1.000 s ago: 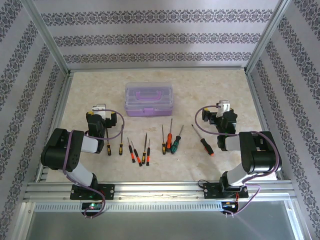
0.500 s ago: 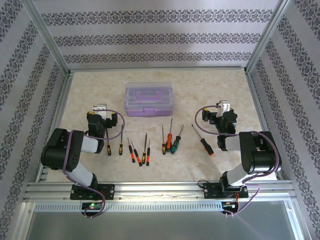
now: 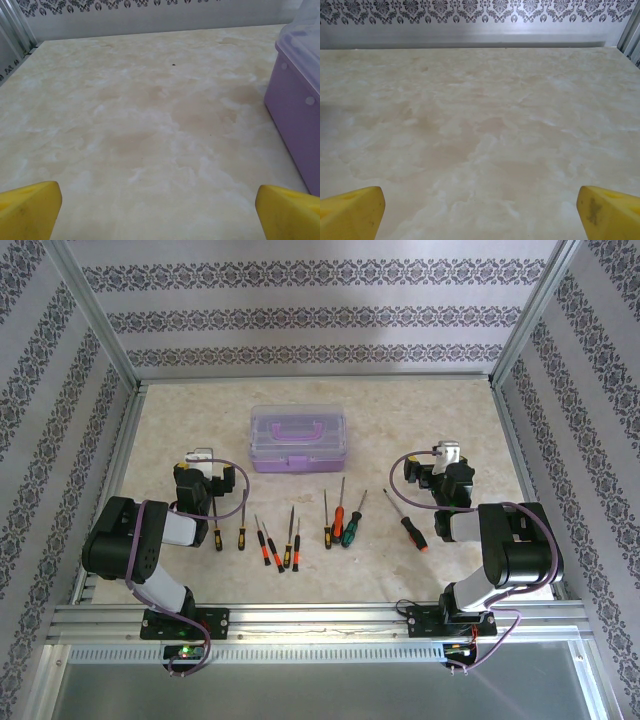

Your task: Pack the tool kit

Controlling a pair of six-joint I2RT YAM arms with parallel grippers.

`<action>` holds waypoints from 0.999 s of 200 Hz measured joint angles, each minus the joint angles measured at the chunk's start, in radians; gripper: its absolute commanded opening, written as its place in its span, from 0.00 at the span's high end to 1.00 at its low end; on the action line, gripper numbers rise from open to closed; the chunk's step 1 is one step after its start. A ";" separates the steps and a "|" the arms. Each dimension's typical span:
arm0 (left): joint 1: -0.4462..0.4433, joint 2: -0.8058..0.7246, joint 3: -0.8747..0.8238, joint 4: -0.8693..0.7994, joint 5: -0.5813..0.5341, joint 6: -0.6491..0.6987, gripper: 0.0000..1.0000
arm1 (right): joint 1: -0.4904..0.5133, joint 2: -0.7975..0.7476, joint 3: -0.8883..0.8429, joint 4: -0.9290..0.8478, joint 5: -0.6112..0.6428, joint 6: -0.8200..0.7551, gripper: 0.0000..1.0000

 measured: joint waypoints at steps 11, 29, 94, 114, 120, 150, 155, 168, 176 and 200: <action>0.000 0.000 0.000 -0.002 0.000 0.000 0.01 | 0.000 0.000 0.000 0.000 0.000 0.000 0.02; 0.000 0.000 0.000 -0.004 -0.023 -0.003 0.01 | 0.000 0.000 0.000 0.000 0.000 0.000 0.02; 0.000 -0.066 0.007 -0.085 -0.045 -0.008 0.01 | 0.042 -0.054 0.022 -0.104 0.052 -0.008 0.02; 0.001 -0.190 0.030 -0.195 -0.039 -0.008 0.01 | 0.080 -0.155 0.068 -0.230 0.100 -0.024 0.02; 0.001 -0.237 0.041 -0.230 -0.037 -0.008 0.01 | 0.095 -0.187 0.089 -0.275 0.116 -0.028 0.02; 0.001 -0.429 0.131 -0.427 -0.048 -0.032 0.00 | 0.196 -0.327 0.291 -0.604 0.219 0.000 0.02; 0.001 -0.455 0.153 -0.469 -0.054 -0.043 0.00 | 0.213 -0.340 0.343 -0.679 0.238 0.018 0.02; 0.001 -0.518 0.212 -0.578 -0.077 -0.086 0.01 | 0.242 -0.364 0.476 -0.865 0.264 0.090 0.02; 0.001 -0.555 0.248 -0.646 -0.105 -0.135 0.01 | 0.249 -0.377 0.556 -0.974 0.256 0.137 0.02; 0.006 -0.657 0.332 -0.819 -0.148 -0.293 0.01 | 0.161 -0.440 0.643 -1.159 0.130 0.349 0.02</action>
